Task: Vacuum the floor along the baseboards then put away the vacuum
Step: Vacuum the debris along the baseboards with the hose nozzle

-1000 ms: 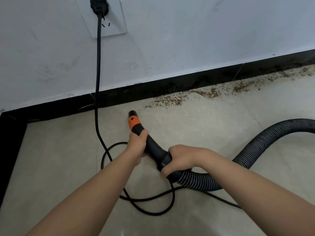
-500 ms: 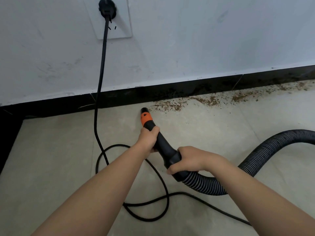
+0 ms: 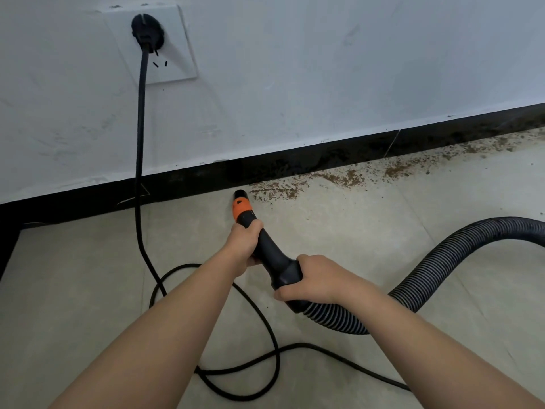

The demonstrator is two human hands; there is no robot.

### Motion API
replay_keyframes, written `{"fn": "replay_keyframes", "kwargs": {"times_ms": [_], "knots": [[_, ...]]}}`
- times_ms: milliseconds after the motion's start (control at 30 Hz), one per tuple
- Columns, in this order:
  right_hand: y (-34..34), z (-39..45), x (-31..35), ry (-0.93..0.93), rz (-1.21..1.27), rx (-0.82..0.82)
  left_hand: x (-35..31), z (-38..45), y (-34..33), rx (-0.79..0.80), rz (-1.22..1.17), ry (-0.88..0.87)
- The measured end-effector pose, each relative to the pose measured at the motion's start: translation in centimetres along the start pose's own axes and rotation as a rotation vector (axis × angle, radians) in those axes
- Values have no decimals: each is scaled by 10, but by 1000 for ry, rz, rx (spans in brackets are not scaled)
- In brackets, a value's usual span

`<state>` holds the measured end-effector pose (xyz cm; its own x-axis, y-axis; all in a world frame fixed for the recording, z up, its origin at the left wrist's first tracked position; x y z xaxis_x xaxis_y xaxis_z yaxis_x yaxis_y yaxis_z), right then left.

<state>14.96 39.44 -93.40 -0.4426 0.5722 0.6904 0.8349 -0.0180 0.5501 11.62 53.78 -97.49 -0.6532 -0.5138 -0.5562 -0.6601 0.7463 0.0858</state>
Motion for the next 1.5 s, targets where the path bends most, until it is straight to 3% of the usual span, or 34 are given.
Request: {"fn": "replay_keyframes", "kwargs": {"times_ms": [600, 1500], "knots": [[-17, 15, 4, -23, -74, -50, 0, 15, 12, -67, 26, -12], [-10, 7, -7, -71, -62, -107, -1, 9, -7, -10, -17, -38]]}}
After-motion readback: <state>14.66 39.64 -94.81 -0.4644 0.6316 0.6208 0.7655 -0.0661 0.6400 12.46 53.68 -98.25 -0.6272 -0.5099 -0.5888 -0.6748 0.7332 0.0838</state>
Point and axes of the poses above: each hand's wrist, its own z-axis towards the middle knuckle, its own y-axis out of the back of the hand, x = y × z, the point moved 3 cm from there along z, towards the middle knuckle, and after that the axes turned 12 degrees about y, right-handed, at the moved point
